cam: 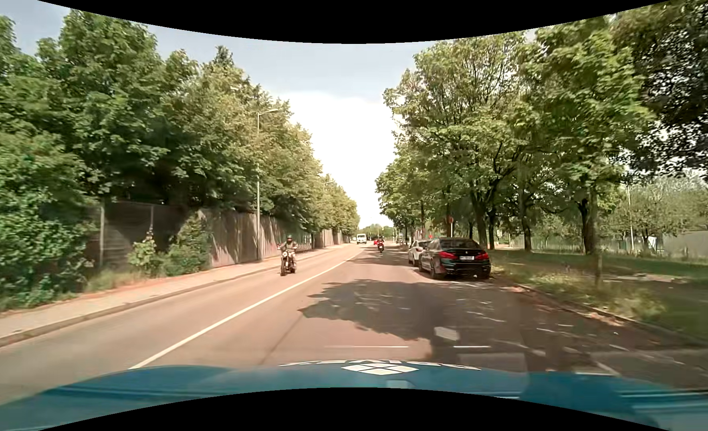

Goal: Follow the waypoints while adhering to traffic rules and regulations

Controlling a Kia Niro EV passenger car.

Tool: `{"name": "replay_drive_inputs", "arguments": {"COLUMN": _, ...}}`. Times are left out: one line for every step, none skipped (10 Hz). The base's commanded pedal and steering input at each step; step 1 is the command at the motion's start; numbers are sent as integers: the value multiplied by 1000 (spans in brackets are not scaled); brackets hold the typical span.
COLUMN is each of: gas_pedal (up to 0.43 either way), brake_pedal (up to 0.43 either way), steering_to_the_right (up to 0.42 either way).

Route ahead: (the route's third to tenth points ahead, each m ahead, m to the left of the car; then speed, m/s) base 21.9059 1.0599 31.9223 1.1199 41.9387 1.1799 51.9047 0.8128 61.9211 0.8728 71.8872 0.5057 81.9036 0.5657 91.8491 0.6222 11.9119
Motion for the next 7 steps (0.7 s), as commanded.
{"name": "replay_drive_inputs", "arguments": {"gas_pedal": 67, "brake_pedal": 0, "steering_to_the_right": 4}}
{"name": "replay_drive_inputs", "arguments": {"gas_pedal": 79, "brake_pedal": 0, "steering_to_the_right": 5}}
{"name": "replay_drive_inputs", "arguments": {"gas_pedal": 79, "brake_pedal": 0, "steering_to_the_right": 5}}
{"name": "replay_drive_inputs", "arguments": {"gas_pedal": 79, "brake_pedal": 0, "steering_to_the_right": 9}}
{"name": "replay_drive_inputs", "arguments": {"gas_pedal": 79, "brake_pedal": 0, "steering_to_the_right": 11}}
{"name": "replay_drive_inputs", "arguments": {"gas_pedal": 79, "brake_pedal": 0, "steering_to_the_right": 10}}
{"name": "replay_drive_inputs", "arguments": {"gas_pedal": 79, "brake_pedal": 0, "steering_to_the_right": 10}}
